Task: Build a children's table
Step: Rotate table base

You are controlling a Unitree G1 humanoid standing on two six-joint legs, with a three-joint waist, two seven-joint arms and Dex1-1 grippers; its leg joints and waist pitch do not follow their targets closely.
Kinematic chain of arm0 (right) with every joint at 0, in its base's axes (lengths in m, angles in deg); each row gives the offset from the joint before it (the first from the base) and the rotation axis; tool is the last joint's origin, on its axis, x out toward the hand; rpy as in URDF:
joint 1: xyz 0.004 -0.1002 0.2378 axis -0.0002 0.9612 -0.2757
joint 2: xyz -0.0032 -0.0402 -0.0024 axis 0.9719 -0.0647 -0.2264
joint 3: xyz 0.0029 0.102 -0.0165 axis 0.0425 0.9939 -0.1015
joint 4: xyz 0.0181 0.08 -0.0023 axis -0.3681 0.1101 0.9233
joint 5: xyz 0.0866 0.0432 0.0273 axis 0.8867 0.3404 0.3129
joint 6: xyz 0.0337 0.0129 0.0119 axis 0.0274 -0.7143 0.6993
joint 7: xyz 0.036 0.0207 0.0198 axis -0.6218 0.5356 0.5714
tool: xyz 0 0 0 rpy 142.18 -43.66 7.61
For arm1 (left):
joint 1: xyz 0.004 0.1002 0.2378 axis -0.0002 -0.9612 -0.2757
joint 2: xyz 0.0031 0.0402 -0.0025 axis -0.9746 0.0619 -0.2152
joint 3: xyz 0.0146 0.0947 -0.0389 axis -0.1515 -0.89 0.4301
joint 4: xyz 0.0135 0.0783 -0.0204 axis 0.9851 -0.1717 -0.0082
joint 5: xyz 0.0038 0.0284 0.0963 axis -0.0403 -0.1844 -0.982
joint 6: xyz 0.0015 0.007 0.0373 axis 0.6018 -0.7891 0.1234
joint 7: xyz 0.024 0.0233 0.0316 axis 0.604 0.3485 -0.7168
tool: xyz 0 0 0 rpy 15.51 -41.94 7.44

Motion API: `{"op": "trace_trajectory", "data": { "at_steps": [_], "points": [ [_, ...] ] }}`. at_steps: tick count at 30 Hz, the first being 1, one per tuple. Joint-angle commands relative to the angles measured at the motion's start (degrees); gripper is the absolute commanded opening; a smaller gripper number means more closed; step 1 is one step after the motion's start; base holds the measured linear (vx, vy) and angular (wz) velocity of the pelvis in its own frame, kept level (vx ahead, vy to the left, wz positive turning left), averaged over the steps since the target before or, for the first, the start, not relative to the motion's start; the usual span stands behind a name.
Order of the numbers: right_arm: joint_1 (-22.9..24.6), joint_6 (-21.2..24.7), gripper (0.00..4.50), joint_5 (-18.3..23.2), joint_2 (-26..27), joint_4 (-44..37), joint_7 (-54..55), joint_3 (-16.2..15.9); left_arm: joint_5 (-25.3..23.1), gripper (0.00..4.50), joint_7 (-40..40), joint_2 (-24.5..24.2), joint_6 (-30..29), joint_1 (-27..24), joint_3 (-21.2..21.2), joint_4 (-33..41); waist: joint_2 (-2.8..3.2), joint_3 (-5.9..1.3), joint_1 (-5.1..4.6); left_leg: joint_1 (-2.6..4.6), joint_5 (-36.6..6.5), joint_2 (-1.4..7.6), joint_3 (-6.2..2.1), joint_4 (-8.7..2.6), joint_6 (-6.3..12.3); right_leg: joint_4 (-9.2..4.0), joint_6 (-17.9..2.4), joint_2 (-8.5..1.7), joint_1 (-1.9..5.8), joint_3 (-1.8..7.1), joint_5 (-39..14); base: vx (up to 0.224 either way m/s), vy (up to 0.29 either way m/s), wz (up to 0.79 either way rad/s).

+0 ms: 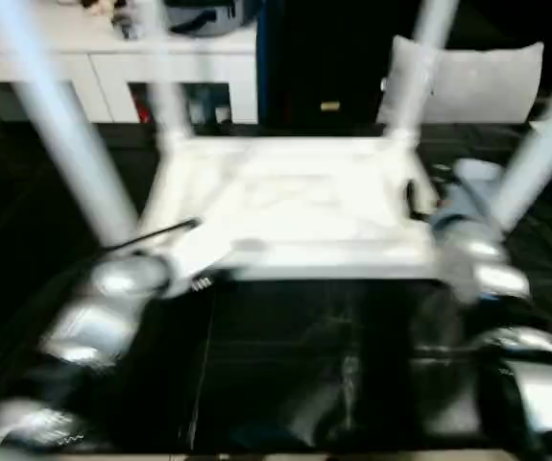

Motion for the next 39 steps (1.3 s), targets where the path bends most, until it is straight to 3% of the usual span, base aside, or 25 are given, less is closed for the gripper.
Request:
{"op": "trace_trajectory", "data": {
  "at_steps": [1,2,3,5,6,8,9,10,12,13,14,15,16,20,22,26,27,30,31,32,33,34,36,39],
  "points": [
    [0.8,-1.9,4.50,-1.1,-0.1,-3.2,-3.4,-2.0,2.0,3.11,-2.6,1.8,0.3,0.0,2.7,1.2,0.05,-4.25,-0.27,-0.43,-11.2,0.79,-0.27,-3.89,2.19,-3.74,-7.7,-3.39,3.77,2.73,-19.0,0.000,0.000,0.00],
    [1.1,-2.4,4.50,-1.1,0.0,-3.9,-4.4,-2.4,2.7,3.11,-3.3,2.5,0.2,-0.4,3.4,1.5,-0.04,-4.28,-0.51,-0.49,-11.1,0.68,-0.19,-3.74,2.42,-3.63,-7.8,-3.38,3.78,2.72,-19.1,0.000,0.000,0.00],
    [2.2,-3.3,4.50,0.6,0.8,-7.0,-9.9,-3.5,4.5,3.11,-5.9,4.6,0.3,-2.2,5.7,2.8,0.38,-4.23,-0.92,-0.57,-11.2,0.72,-0.13,-3.64,3.11,-3.90,-8.0,-3.33,3.79,2.66,-19.1,0.000,0.000,0.00],
    [4.5,-2.5,4.50,3.0,1.7,-11.9,-17.2,-5.4,7.3,3.11,-8.2,6.8,-0.7,-4.9,9.2,5.2,0.00,-4.16,-1.22,-0.88,-10.9,0.84,-0.18,-3.61,4.67,-4.00,-7.9,-3.35,3.98,2.49,-19.3,0.000,0.000,0.00],
    [5.7,-2.0,4.50,3.3,1.8,-13.9,-18.9,-6.4,8.2,3.29,-8.9,7.5,-1.3,-6.3,10.4,6.8,0.10,-4.20,-1.51,-1.00,-10.4,0.93,-0.28,-3.64,5.41,-3.97,-7.7,-3.22,3.96,2.39,-19.5,0.000,0.000,0.00],
    [7.3,-1.3,4.50,3.0,2.0,-16.5,-19.5,-7.6,9.3,3.46,-10.1,8.5,-2.5,-8.8,12.3,9.5,0.21,-4.18,-1.77,-0.60,-10.4,1.12,-0.21,-3.60,5.95,-4.24,-7.7,-3.00,3.38,2.30,-20.3,0.000,0.000,0.00],
    [7.9,-1.0,4.50,2.7,2.1,-17.2,-19.7,-7.9,9.9,3.55,-10.7,8.9,-2.8,-9.7,13.0,10.3,0.36,-4.21,-1.75,-0.47,-10.1,1.25,-0.24,-3.59,5.78,-4.20,-7.9,-3.00,3.36,2.26,-20.5,0.000,0.000,0.00],
    [10.4,0.1,4.50,1.3,2.2,-20.8,-18.5,-9.7,10.5,3.65,-12.6,9.4,-2.9,-13.6,14.8,14.2,-0.18,-4.06,-1.80,-0.52,-10.2,1.27,-0.19,-3.66,5.87,-4.42,-7.7,-2.89,3.23,2.23,-21.2,0.000,0.000,0.00],
    [11.4,0.3,4.50,0.5,2.2,-22.3,-17.6,-10.4,10.5,3.77,-13.3,9.6,-2.9,-15.3,15.4,15.7,-0.18,-3.73,-1.58,-0.42,-11.1,1.44,-0.22,-3.86,5.40,-4.68,-6.6,-2.93,3.03,2.19,-23.9,0.000,0.000,0.00],
    [13.8,6.1,4.50,-0.7,1.7,-26.8,-15.7,-12.0,10.2,3.85,-14.8,10.0,-2.1,-18.4,16.7,18.4,-0.41,-3.77,-1.54,-0.27,-11.7,1.34,-0.23,-3.87,5.01,-4.83,-5.7,-2.85,2.92,2.18,-25.3,0.000,0.000,0.00],
    [14.3,7.1,4.50,-0.9,1.7,-27.6,-15.5,-12.2,10.2,3.98,-15.1,10.2,-2.0,-18.9,16.9,18.9,-0.28,-3.65,-1.31,-0.35,-11.2,1.45,-0.38,-4.05,4.67,-4.67,-5.3,-2.75,3.07,2.32,-24.7,0.000,0.000,0.00],
    [18.4,13.6,4.50,1.2,1.8,-34.7,-16.2,-12.6,10.4,3.98,-17.0,11.5,0.1,-23.0,18.7,22.4,-0.77,-3.50,-1.16,-0.36,-11.8,1.54,-0.38,-4.20,4.63,-4.82,-4.4,-2.80,3.02,2.36,-25.8,0.000,0.000,0.00],
    [19.7,14.7,4.50,2.0,1.9,-36.7,-16.9,-12.6,10.5,4.08,-17.7,11.9,0.6,-24.1,19.1,23.4,-0.50,-3.49,-0.93,-0.18,-12.2,1.57,-0.38,-4.18,4.41,-4.94,-4.1,-2.83,2.89,2.43,-26.2,0.000,0.000,0.00],
    [25.9,15.7,4.50,4.0,2.1,-46.0,-17.6,-12.9,11.4,4.35,-20.8,13.8,0.2,-30.4,21.7,28.9,-0.68,-3.21,-0.67,-0.16,-14.9,1.51,-0.41,-4.52,3.95,-5.54,-2.1,-2.80,2.62,2.39,-27.9,0.000,0.000,0.00],
    [28.6,17.3,4.50,5.2,1.4,-49.7,-18.4,-13.8,10.8,4.47,-23.1,14.6,0.1,-32.3,23.1,29.8,-0.77,-2.80,-1.01,-0.01,-17.8,1.16,-0.47,-4.49,3.44,-6.42,0.4,-2.65,2.27,1.92,-33.1,0.000,0.000,0.00],
    [31.6,21.7,4.50,6.1,-0.4,-55.0,-20.2,-14.9,11.1,4.47,-25.3,14.8,0.4,-29.7,25.3,27.2,-1.11,-2.34,-1.63,0.42,-20.1,0.19,-0.51,-3.93,3.08,-8.17,5.2,-2.05,1.96,0.70,-38.8,0.000,0.000,0.00],
    [32.5,23.4,4.50,6.2,-0.8,-56.8,-20.5,-15.0,11.5,4.47,-24.8,14.0,0.9,-27.3,25.8,25.1,-0.93,-2.39,-1.64,0.99,-20.9,0.27,-0.61,-3.78,2.98,-8.61,5.8,-2.11,1.68,0.34,-39.3,0.000,0.000,0.00],
    [33.7,22.4,4.50,5.5,-0.9,-58.4,-21.0,-14.5,12.7,4.47,-23.5,12.6,1.3,-24.1,26.2,22.5,-0.61,-2.31,-2.06,0.47,-22.8,0.73,-1.36,-4.39,2.72,-8.84,6.4,-2.20,2.69,-0.35,-38.0,0.000,0.000,0.00],
    [34.1,22.2,4.50,5.1,-0.9,-58.8,-20.4,-14.2,13.4,4.47,-22.7,11.7,1.4,-22.4,26.3,21.0,-0.08,-2.22,-2.47,1.19,-25.8,1.39,-1.89,-4.83,2.47,-9.01,5.1,-2.47,2.85,-0.63,-36.3,0.000,0.000,0.00],
    [34.1,23.1,4.50,5.0,-0.9,-58.6,-19.6,-13.9,13.6,4.47,-22.2,11.1,1.5,-21.3,26.3,20.0,-0.05,-2.06,-2.83,1.19,-27.0,1.57,-2.16,-5.08,2.41,-9.01,4.7,-2.46,3.06,-0.77,-35.7,0.000,0.000,0.00],
    [34.1,27.8,4.50,5.1,-1.0,-58.3,-16.9,-13.2,13.8,4.47,-20.9,9.0,1.9,-17.4,26.6,15.6,0.45,-2.10,-3.14,1.01,-29.0,2.02,-2.75,-5.64,2.00,-8.43,4.0,-2.64,3.78,-0.63,-33.5,0.000,0.000,0.00],
    [34.1,27.8,4.50,5.1,-1.0,-58.3,-16.9,-13.2,13.8,4.47,-20.9,9.0,1.9,-17.4,26.6,15.6,0.34,-1.94,-3.31,1.05,-29.8,1.97,-2.82,-5.82,1.99,-8.50,3.9,-2.48,3.73,-0.45,-33.3,0.000,0.000,0.00],
    [34.3,33.2,4.50,6.2,-1.3,-58.8,-15.5,-12.8,13.9,4.47,-20.0,7.3,2.7,-13.6,27.2,10.8,0.26,-2.08,-3.50,1.56,-30.1,1.31,-2.81,-5.54,1.07,-8.42,2.6,-3.06,3.54,-0.26,-33.0,0.000,0.000,0.00],
    [35.9,36.5,4.50,5.9,-3.0,-60.5,-17.3,-13.8,14.1,4.47,-19.8,5.1,3.0,-7.6,28.6,2.4,0.27,-2.56,-3.39,1.51,-26.6,0.76,-2.52,-4.94,1.18,-8.34,2.6,-3.63,3.49,-0.01,-33.2,0.000,0.000,0.00]
  ]
}}
